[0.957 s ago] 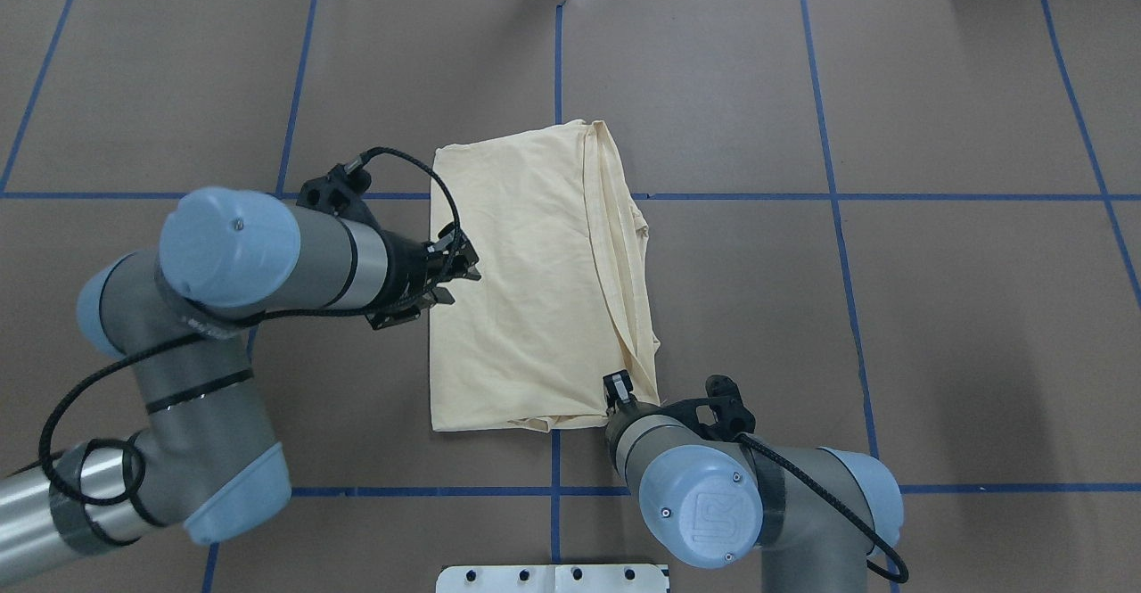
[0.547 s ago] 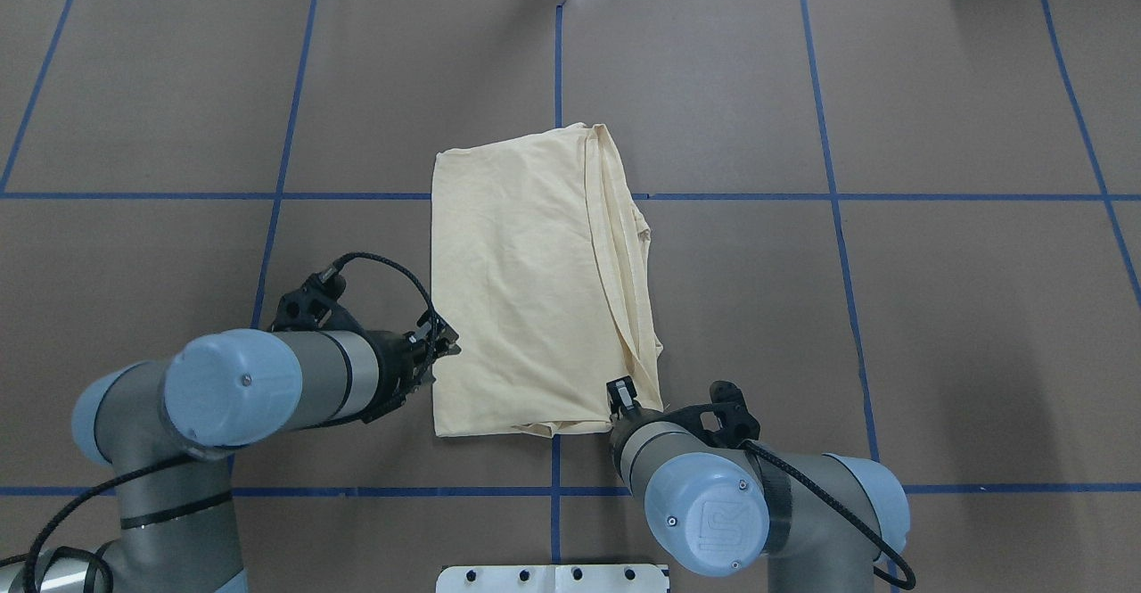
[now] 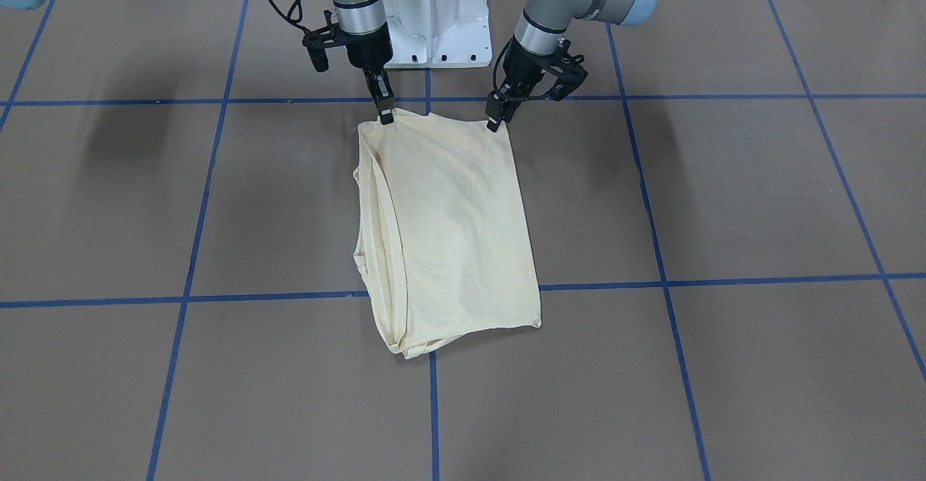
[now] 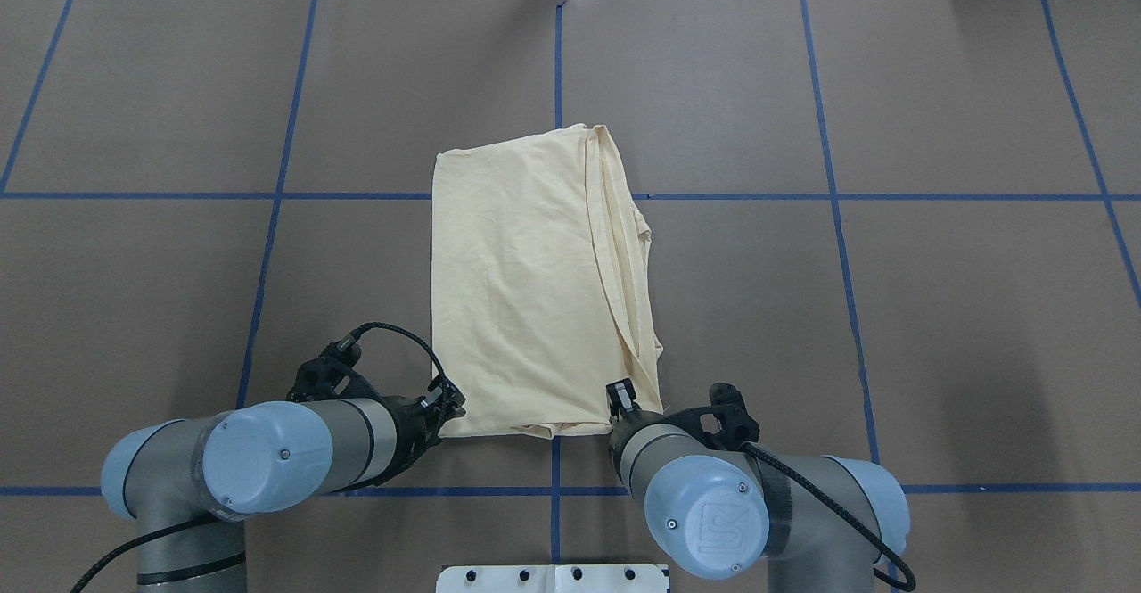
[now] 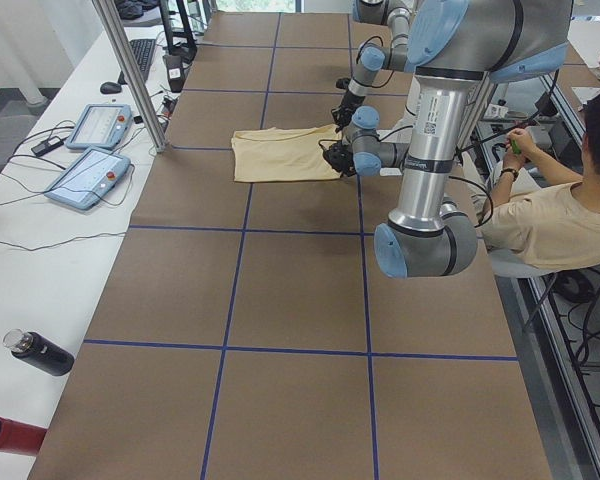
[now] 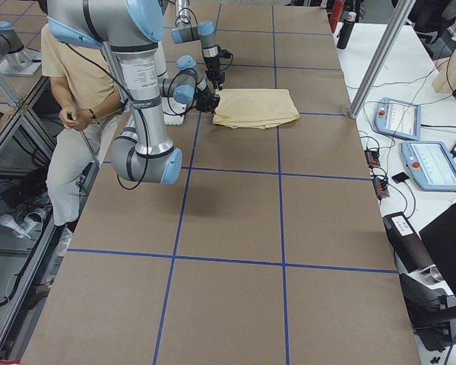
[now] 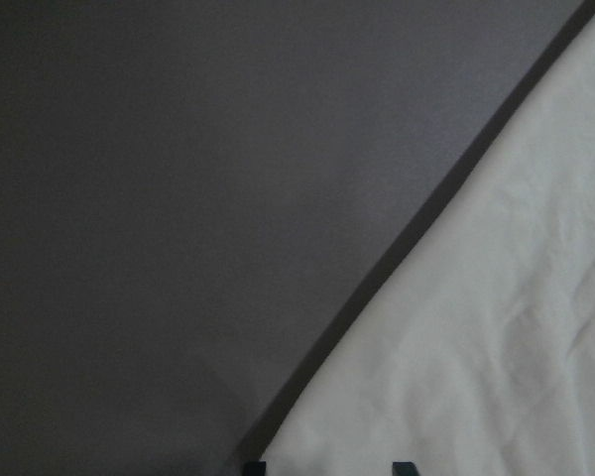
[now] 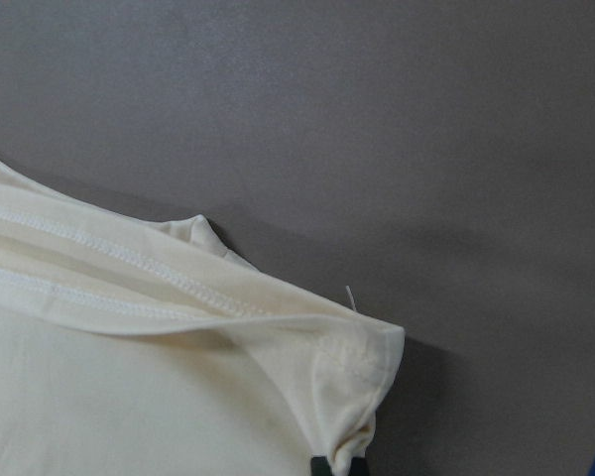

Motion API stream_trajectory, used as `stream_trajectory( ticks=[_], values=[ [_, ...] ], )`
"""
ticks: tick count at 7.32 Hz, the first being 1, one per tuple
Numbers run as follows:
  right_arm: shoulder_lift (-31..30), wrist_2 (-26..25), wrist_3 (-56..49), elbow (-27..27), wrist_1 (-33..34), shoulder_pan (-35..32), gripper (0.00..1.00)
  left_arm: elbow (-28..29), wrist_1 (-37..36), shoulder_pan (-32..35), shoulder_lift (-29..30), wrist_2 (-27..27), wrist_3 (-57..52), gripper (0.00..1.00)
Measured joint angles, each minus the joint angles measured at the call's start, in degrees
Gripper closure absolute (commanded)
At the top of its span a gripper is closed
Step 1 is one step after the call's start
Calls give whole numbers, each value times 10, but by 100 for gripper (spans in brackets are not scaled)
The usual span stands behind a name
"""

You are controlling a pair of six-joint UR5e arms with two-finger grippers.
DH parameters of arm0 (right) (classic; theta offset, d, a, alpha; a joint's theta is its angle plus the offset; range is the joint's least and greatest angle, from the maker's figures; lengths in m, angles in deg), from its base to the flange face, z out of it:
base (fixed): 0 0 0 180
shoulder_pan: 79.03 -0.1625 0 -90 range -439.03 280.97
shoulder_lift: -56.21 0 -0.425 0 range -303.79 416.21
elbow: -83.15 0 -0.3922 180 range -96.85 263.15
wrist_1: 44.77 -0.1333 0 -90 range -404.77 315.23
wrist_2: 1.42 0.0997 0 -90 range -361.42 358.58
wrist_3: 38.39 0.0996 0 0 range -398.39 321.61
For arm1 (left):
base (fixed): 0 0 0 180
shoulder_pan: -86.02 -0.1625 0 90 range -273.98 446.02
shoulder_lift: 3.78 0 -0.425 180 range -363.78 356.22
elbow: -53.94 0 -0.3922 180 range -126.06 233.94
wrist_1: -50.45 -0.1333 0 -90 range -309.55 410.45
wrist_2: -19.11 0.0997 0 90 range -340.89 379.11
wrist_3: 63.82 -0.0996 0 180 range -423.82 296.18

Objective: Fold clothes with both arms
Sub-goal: 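Grasp the bundle's near corners with left and right grippers, then fold the near half of the bundle over onto the far half with both grippers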

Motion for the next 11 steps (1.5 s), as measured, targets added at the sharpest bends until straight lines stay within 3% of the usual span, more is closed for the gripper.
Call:
stream_trajectory(
  ticks=[4,6,9,11],
  values=[
    [0,0,0,0,0,1,100,4,0,-2,-1,-2,1,51],
    [-1,0,-1,0,0,1,100,5,0,-2,-2,-2,2,100],
    [0,0,-1,0,0,2,100,4,0,-2,0,-3,5,100],
    [-4,0,-1,23,16,2,100,-33,-3,1,-4,-35,0,100]
  ],
)
